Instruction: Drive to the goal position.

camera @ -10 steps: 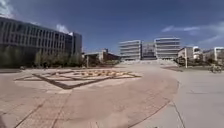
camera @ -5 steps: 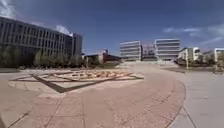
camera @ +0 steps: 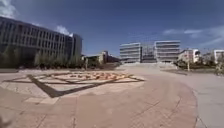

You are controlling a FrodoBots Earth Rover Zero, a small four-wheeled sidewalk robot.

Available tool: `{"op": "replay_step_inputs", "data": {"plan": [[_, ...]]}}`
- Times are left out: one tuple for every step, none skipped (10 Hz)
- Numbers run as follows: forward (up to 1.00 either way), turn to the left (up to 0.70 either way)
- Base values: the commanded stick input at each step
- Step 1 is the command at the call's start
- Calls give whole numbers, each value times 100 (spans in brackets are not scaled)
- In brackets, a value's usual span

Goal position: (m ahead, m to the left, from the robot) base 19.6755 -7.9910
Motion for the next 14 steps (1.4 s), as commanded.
{"op": "replay_step_inputs", "data": {"plan": [[66, -1], [66, -1], [66, -1], [66, -1], [66, -1], [66, -1], [66, -1], [66, -1], [66, -1], [66, -1], [66, -1], [66, -1], [66, -1], [66, -1]]}}
